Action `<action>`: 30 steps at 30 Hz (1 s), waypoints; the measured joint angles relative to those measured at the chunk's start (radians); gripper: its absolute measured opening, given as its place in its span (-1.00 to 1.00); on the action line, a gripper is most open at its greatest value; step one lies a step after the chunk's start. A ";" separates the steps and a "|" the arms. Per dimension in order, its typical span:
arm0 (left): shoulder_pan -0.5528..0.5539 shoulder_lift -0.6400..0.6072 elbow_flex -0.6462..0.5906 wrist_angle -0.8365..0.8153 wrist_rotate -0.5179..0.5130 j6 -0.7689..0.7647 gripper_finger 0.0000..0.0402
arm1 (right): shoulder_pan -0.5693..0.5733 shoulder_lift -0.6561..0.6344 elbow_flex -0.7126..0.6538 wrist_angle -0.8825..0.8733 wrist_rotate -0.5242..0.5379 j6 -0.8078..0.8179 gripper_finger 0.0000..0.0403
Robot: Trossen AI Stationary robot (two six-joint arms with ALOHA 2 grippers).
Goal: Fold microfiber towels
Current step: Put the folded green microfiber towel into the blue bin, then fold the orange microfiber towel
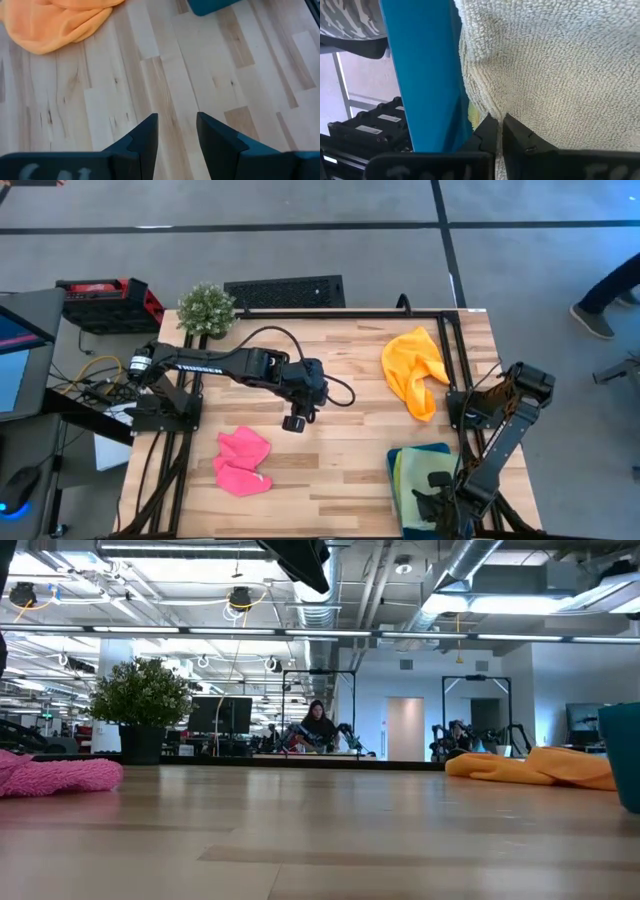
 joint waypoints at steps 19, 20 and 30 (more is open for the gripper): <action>0.000 0.000 0.000 -0.045 0.000 0.000 -0.36 | -0.028 -0.071 0.000 -0.047 -0.016 -0.036 -0.26; 0.000 0.000 0.000 -0.045 0.000 0.000 -0.36 | -0.031 -0.093 0.000 -0.056 -0.014 -0.035 -0.26; 0.007 0.000 0.000 -0.056 0.001 -0.007 -0.36 | -0.031 -0.309 0.001 -0.235 0.206 -0.035 -0.28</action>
